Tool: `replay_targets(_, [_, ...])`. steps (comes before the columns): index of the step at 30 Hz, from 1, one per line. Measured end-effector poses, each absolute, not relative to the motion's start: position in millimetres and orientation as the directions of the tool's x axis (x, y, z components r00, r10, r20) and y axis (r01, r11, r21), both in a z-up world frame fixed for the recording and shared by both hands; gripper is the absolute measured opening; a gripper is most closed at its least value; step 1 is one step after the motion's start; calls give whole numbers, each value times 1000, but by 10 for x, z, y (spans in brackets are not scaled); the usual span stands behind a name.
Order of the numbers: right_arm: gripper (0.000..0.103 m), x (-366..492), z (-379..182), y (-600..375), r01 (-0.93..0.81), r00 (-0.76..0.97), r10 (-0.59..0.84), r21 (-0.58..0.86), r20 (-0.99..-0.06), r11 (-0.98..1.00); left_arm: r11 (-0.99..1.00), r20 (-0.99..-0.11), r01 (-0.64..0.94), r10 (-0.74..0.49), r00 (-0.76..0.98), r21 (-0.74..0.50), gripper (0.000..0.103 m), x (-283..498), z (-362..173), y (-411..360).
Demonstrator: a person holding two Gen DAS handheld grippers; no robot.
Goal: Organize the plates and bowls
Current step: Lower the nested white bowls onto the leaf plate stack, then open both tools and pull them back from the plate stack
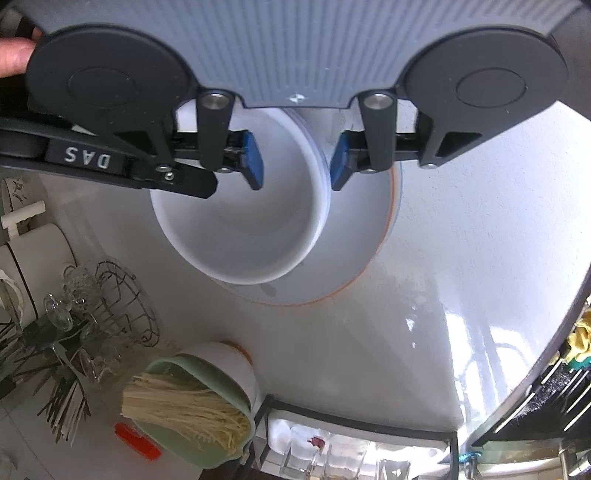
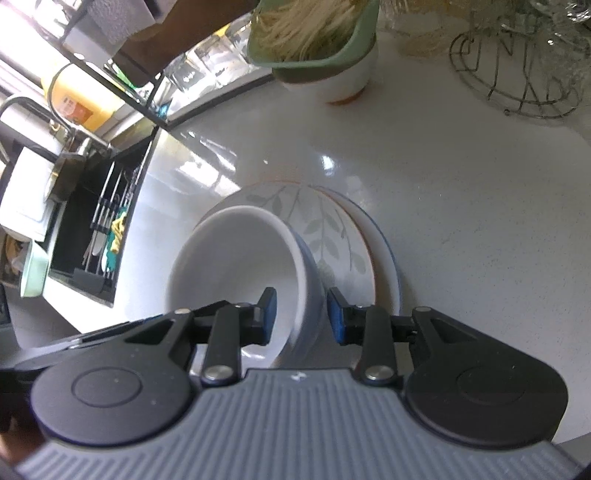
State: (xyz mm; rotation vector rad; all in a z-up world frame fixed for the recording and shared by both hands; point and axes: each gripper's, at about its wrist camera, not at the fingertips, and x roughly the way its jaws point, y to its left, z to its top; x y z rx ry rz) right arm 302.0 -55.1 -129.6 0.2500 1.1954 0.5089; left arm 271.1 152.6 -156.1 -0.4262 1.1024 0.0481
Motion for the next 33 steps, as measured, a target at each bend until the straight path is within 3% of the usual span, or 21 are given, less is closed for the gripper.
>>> replay_targets(16, [34,2751,-712,-610,-264,423,475,396,-772,879,934,-822,-190,-156,548,-304,52,2407,-896,1646])
replay_targets(33, [34,2147,332,-671,-271,683,444,363,-580,891,942,-690,-47,-209,693,-332,56,1983,109,1959])
